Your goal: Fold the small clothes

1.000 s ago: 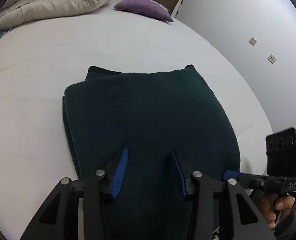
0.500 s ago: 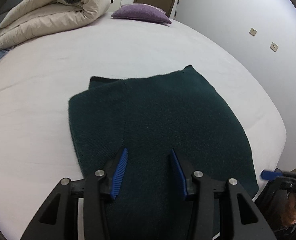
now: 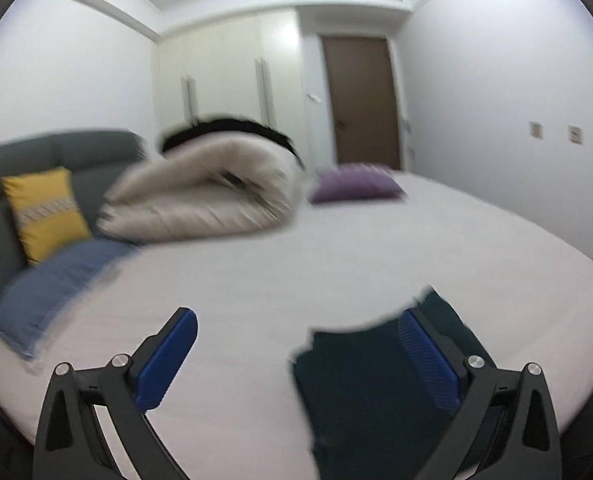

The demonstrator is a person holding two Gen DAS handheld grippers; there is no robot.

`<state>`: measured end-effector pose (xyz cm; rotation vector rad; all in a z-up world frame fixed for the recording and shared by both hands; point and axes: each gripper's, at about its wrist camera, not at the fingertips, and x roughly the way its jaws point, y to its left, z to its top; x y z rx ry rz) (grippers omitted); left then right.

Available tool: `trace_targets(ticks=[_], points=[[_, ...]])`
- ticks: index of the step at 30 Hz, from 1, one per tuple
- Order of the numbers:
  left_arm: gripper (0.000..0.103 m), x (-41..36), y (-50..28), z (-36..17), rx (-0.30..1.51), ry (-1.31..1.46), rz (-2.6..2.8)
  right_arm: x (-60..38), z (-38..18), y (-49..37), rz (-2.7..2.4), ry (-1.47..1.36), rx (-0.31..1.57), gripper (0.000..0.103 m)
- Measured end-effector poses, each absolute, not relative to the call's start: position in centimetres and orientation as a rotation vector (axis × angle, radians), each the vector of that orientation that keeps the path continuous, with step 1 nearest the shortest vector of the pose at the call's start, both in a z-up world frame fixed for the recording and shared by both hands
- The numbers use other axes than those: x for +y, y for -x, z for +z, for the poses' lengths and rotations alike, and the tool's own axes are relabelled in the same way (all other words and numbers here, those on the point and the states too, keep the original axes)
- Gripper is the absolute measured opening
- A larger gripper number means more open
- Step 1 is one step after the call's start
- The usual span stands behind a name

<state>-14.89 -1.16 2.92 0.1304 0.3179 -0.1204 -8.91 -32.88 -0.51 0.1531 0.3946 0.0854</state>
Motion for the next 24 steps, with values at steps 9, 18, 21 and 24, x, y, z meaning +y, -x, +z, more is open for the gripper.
trace_targets(ticks=[9, 18, 21, 24], points=[[0.103, 0.2, 18.7, 9.1, 0.224, -0.141, -0.037, -31.8, 6.8, 12.0, -0.008, -0.073, 0.184, 0.103], [0.103, -0.3, 12.0, 1.6, 0.733, -0.063, -0.082, -30.4, 5.1, 6.5, -0.023, -0.125, 0.607, 0.103], [0.103, -0.5, 11.3, -1.0, 0.801, -0.078, -0.080, -30.8, 1.1, 4.0, -0.062, -0.171, 0.808, 0.103], [0.103, -0.4, 10.6, -2.4, 0.831, -0.077, -0.081, -31.4, -2.2, 2.8, -0.126, -0.194, 0.866, 0.103]])
